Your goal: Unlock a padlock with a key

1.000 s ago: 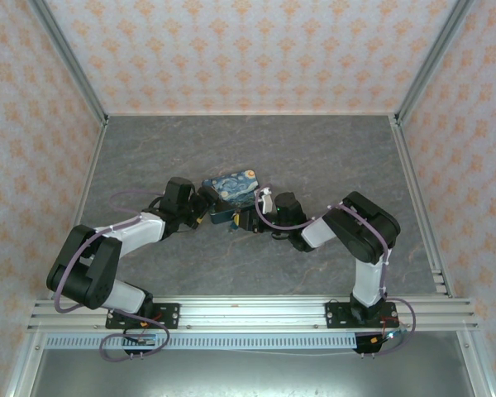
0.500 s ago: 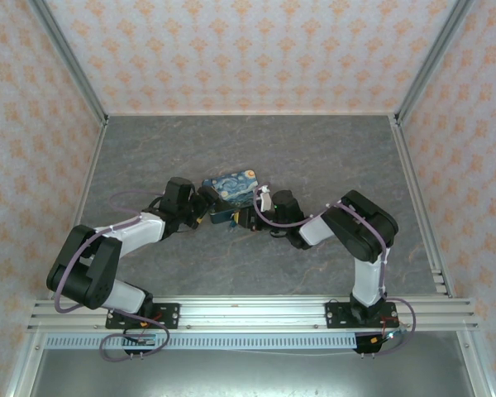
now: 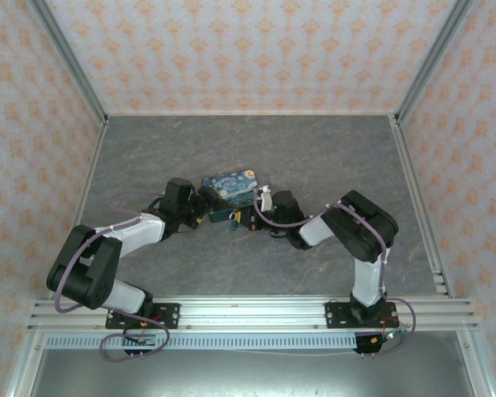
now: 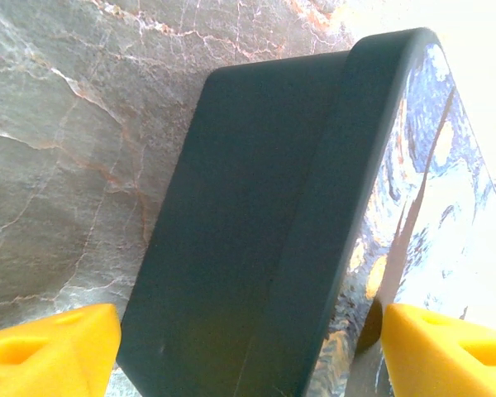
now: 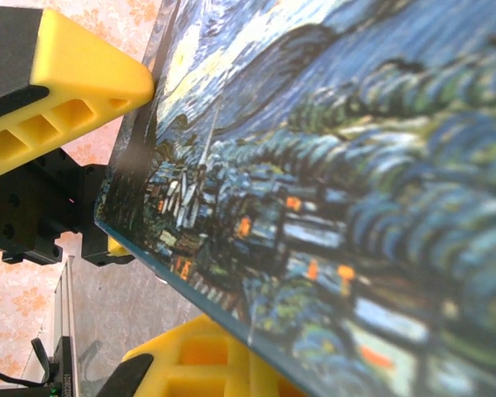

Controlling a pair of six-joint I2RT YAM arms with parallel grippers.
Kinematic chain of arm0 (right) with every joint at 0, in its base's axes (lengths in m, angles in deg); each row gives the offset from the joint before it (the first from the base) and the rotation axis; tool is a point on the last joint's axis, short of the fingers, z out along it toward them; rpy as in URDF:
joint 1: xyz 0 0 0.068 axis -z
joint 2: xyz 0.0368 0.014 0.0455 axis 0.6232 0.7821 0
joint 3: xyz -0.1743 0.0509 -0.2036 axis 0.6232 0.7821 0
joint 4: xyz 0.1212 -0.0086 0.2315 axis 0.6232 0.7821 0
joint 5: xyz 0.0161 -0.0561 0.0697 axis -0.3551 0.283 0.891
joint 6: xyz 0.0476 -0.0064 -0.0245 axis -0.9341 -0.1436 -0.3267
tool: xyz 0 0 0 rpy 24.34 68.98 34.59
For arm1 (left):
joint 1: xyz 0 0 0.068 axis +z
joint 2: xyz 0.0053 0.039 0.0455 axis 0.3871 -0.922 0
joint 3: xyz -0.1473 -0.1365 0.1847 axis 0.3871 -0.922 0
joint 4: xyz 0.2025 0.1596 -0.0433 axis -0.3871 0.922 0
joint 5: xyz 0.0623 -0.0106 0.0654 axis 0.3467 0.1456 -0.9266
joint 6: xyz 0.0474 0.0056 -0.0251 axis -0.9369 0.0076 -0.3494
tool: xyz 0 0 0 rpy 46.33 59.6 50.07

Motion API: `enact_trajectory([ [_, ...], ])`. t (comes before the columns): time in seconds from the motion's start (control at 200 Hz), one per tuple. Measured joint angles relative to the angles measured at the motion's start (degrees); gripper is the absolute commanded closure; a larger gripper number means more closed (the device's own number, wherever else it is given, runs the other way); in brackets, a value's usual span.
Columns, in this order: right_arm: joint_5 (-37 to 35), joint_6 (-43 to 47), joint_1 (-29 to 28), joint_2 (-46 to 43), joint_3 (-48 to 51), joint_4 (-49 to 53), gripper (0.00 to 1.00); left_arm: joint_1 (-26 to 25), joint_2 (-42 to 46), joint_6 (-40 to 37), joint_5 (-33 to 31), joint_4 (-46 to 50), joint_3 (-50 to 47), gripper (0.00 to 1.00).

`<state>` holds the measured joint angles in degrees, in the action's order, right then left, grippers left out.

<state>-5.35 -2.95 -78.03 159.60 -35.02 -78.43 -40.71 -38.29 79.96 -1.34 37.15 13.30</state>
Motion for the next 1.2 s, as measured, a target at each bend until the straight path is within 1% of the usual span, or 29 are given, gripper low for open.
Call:
enact_trajectory([
  [0.335,-6.1,-3.5,0.1,-1.8,4.8,-4.1,1.0,-0.1,0.0,0.2,0.0,-1.6,-1.0,0.19],
  [0.515,-8.6,-7.0,0.2,-2.0,7.0,-7.6,1.0,-1.4,1.5,0.7,-0.2,-2.3,-2.6,0.19],
  [0.821,-12.1,-12.1,0.3,-2.0,8.6,-11.4,1.0,-4.1,4.2,2.5,-2.7,-1.9,-4.6,0.17],
  [1.061,-15.3,-16.0,0.4,-2.0,8.6,-14.6,1.0,-4.2,4.9,2.6,-3.0,-0.7,-4.6,0.16],
  [1.201,-17.0,-16.8,0.5,-2.2,8.7,-16.0,1.0,-4.2,5.3,2.5,-3.1,0.2,-4.6,0.14],
])
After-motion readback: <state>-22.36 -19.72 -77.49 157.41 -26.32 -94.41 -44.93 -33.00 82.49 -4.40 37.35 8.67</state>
